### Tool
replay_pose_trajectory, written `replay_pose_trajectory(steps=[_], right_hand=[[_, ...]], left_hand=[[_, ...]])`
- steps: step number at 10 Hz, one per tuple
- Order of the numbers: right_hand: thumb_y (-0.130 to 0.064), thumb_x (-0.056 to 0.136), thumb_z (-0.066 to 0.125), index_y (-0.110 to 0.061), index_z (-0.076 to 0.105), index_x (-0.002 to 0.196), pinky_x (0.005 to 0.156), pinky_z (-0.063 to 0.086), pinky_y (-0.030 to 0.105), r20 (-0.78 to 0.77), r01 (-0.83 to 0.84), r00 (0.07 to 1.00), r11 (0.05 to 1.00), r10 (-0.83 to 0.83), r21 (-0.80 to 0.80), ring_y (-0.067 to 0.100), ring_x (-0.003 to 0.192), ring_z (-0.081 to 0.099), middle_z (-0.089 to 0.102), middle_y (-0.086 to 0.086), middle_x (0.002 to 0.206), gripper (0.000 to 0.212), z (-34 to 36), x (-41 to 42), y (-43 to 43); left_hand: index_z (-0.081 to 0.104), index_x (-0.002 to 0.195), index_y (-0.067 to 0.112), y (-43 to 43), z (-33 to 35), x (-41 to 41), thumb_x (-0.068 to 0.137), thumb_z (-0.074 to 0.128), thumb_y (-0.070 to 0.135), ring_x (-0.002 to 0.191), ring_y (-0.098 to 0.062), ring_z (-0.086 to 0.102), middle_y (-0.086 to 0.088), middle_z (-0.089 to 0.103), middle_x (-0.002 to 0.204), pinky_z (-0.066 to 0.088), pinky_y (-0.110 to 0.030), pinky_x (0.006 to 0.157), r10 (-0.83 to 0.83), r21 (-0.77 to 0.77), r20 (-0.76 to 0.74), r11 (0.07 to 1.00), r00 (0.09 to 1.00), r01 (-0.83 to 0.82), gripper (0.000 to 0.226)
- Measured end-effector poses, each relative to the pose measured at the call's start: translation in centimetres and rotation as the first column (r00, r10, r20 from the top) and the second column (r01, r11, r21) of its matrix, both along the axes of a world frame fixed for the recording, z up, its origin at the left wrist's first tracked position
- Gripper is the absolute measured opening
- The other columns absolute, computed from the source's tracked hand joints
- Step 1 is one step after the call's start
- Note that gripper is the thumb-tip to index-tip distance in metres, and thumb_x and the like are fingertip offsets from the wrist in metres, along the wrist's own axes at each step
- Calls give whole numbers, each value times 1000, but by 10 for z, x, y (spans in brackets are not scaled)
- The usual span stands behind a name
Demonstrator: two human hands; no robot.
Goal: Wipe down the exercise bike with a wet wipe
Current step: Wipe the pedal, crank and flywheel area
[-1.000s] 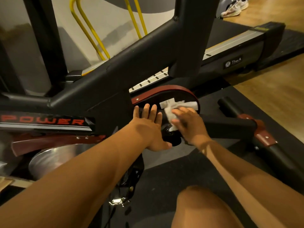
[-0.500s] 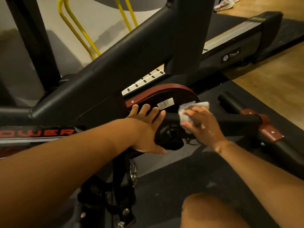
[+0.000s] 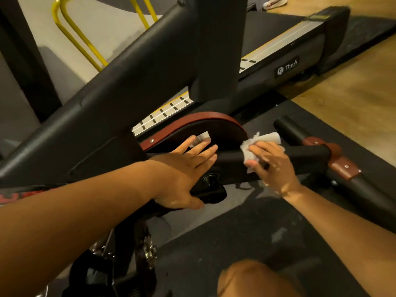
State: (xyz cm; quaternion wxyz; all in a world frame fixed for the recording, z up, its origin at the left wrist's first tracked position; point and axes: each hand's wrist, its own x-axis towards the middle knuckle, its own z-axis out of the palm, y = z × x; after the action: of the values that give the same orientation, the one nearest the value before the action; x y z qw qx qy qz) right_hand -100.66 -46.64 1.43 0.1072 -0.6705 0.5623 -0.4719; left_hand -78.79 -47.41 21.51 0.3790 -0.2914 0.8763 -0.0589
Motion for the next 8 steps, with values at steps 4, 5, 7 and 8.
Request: replay_pose_trajectory(steps=[4,5,7,8], right_hand=[[-44,91,57,-10,65,118,101,34,18,-50,32,998,998,-30,53,17,114,52,61,9,119,44,-24,-19,-6],[-53,97,40,-3,67,115,102,32,23,-69,231,972,965,-224,124,27,113,55,65,16,116,59,-47,-75,1],[-28,102,44,-12,60,124,107,14,6,100,130,985,989,-138,76,0,125,34,54,3,131,31,-26,14,13],[-30,99,46,-11,57,131,112,24,21,65,120,991,991,-117,-56,16,131,40,53,5,133,38,-27,31,8]], left_hand=[[-22,153,19,-15,-14,-3,80,41,77,141,-16,-39,-1,-31,160,-21,-39,118,-104,-53,-4,993,995,103,112],[-21,153,19,-18,-17,-4,80,38,77,143,-17,-36,-3,-30,160,-25,-36,115,-180,-70,12,981,984,181,111],[-19,154,17,-26,-36,-2,73,37,81,150,-25,-21,-10,-20,163,0,-47,122,-247,-159,-40,958,968,238,118],[-18,154,15,-30,-45,-4,73,37,84,150,-26,-20,-10,-19,163,4,-47,122,-264,-173,-13,950,964,258,120]])
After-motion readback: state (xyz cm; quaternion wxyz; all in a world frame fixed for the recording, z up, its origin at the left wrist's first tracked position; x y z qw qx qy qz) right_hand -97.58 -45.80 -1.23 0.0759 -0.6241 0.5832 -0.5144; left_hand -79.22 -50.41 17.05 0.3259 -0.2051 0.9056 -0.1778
